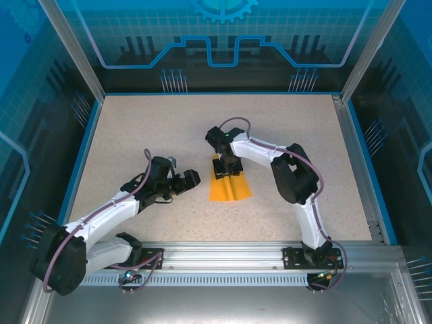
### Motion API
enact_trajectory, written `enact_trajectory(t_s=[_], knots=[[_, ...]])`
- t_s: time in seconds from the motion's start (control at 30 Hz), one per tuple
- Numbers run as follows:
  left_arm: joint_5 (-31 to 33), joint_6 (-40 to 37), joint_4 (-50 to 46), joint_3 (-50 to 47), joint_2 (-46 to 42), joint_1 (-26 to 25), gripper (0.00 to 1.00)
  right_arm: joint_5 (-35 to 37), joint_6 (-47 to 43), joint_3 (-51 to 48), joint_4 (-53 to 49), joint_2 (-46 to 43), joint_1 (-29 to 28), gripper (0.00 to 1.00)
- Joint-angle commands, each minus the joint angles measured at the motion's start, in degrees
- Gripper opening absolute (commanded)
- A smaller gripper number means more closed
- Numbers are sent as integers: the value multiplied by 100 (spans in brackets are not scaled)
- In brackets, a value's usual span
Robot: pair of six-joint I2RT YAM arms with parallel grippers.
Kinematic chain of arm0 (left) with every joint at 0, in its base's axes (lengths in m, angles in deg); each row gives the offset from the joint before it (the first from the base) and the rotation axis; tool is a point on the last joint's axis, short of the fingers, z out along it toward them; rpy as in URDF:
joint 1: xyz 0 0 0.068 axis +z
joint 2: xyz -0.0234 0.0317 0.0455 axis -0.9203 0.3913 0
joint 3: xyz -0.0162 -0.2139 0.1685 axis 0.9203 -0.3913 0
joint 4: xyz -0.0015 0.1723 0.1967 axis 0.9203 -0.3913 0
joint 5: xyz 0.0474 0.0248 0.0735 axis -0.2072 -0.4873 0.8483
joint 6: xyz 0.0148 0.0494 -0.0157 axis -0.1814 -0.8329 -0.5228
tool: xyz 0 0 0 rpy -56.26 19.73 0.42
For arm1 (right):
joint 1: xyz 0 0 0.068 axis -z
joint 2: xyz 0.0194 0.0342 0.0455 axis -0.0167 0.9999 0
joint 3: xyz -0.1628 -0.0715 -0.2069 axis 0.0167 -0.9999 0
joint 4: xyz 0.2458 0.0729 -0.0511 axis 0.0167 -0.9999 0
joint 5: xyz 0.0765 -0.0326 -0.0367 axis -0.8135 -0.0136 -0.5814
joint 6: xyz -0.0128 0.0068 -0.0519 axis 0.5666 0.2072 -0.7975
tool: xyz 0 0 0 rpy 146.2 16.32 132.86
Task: Fold a paper plane with a square sheet of paper (pick it up from the middle)
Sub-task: First fold in half a square sheet of paper at the center of the table.
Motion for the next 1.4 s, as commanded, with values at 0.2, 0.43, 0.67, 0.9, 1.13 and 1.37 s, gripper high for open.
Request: enact_trajectory(t_s=[0.2,0.43,0.67,0.9,1.13,1.37], knots=[[-547,442,-1,-24,-382,560,99,-3437,1009,-1494,2627,-1691,566,40],[-1718,595,843,80,53,774,99,-3897,1399,-2351,3635,-1486,828,47],[-2050,603,1217,250,1092,685,91,-3364,890,-2362,2893,-899,1099,55],[-1725,496,1159,574,1810,88,81,-2862,464,-2452,2411,-1239,1142,72],[-1927,421,1295,937,2426,-40,73,-2607,443,-2417,2080,-1253,1226,71],[-2149,504,1677,930,2703,-58,56,-2756,521,-2503,2164,-1344,1233,72]])
